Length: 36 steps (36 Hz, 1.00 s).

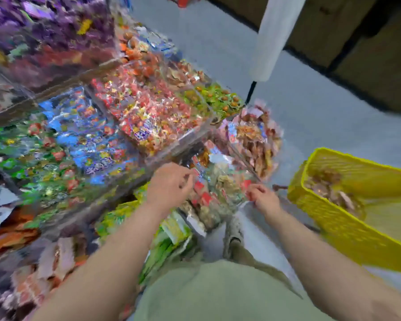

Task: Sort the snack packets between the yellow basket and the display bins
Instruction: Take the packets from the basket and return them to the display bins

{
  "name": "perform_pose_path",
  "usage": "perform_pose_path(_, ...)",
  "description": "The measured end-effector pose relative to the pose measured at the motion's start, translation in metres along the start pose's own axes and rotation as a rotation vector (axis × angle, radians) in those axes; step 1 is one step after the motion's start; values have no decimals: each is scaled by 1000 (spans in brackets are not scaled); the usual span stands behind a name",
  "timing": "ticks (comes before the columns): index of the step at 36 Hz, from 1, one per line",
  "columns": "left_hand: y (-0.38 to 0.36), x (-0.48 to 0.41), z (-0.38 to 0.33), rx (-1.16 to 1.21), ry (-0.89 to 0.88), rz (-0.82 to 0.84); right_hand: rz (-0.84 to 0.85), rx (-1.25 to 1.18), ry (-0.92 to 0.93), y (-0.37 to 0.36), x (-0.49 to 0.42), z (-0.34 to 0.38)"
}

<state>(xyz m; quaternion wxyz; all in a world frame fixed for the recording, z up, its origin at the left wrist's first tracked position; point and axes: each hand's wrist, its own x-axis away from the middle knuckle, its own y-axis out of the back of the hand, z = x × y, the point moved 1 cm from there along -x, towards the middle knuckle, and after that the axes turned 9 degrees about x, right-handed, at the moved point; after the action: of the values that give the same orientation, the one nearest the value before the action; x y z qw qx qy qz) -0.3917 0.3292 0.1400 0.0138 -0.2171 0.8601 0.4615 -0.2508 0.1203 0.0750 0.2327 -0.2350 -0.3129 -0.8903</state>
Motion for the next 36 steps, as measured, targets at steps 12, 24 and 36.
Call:
perform_pose_path(12, -147, 60, -16, 469, 835, 647, -95, -234, -817, 61, 137, -240)
perform_pose_path(24, -225, 43, -94, 409, 1066, 842, -278, -595, -888, 136, 168, -297)
perform_pose_path(36, -295, 17, -175, 297, 891, 918, -219, -522, -858, 242, 116, -331)
